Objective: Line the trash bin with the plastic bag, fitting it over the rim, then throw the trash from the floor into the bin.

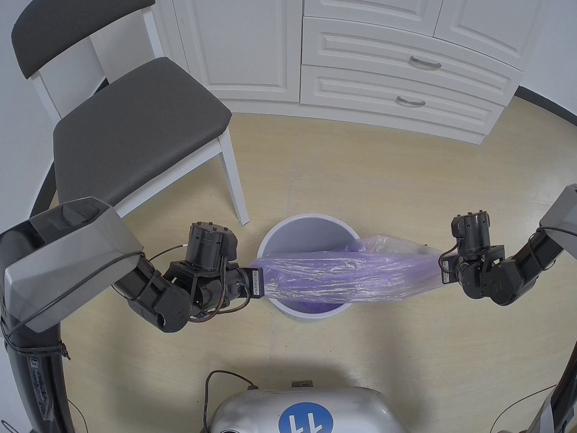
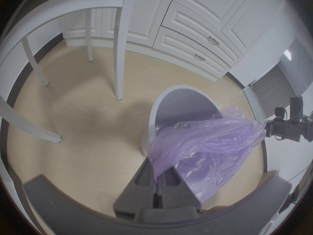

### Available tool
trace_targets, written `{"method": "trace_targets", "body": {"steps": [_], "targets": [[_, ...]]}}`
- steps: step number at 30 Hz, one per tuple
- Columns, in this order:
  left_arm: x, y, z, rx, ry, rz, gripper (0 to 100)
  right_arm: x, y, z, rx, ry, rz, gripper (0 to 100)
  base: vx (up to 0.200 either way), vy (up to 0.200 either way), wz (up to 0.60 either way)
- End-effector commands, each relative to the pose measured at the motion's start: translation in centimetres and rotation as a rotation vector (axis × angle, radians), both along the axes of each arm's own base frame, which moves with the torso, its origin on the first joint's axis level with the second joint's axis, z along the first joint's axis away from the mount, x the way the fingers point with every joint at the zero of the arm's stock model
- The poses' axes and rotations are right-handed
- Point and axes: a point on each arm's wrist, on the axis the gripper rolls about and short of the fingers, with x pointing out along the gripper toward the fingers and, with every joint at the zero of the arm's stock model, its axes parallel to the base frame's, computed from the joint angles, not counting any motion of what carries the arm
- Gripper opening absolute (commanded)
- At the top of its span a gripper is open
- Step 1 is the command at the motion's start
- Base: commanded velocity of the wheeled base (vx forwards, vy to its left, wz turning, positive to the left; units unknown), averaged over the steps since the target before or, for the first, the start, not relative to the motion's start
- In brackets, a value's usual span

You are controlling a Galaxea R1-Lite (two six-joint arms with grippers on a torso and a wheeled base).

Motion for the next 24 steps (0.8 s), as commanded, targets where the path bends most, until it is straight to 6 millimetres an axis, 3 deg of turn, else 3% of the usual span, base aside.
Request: {"method": "trace_targets", "body": {"steps": [1,8,11,18,24], "targets": [[0.4,1.4,0.7,0.027,-0.02,0.016,0,0.0,-0.1,-0.5,-0.012,0.02,0.004,0,0.0,0.0,0.0],[0.8,3.4,1.5,0.046,-0.053,0.046,0,0.7,1.9,-2.3,0.0,-0.003,0.049,0,0.0,0.0,0.0],[1.4,4.2,1.9,0.035,-0.069,0.069,0,2.0,3.0,-3.8,0.02,-0.101,0.071,0,0.0,0.0,0.0],[1.6,3.2,1.4,0.006,-0.111,0.055,0,4.3,3.7,-4.0,0.064,-0.265,0.077,0,0.0,0.0,0.0],[1.1,2.9,0.2,0.034,-0.08,0.043,0,3.5,3.2,-4.4,0.036,-0.218,0.084,0,0.0,0.0,0.0]]}}
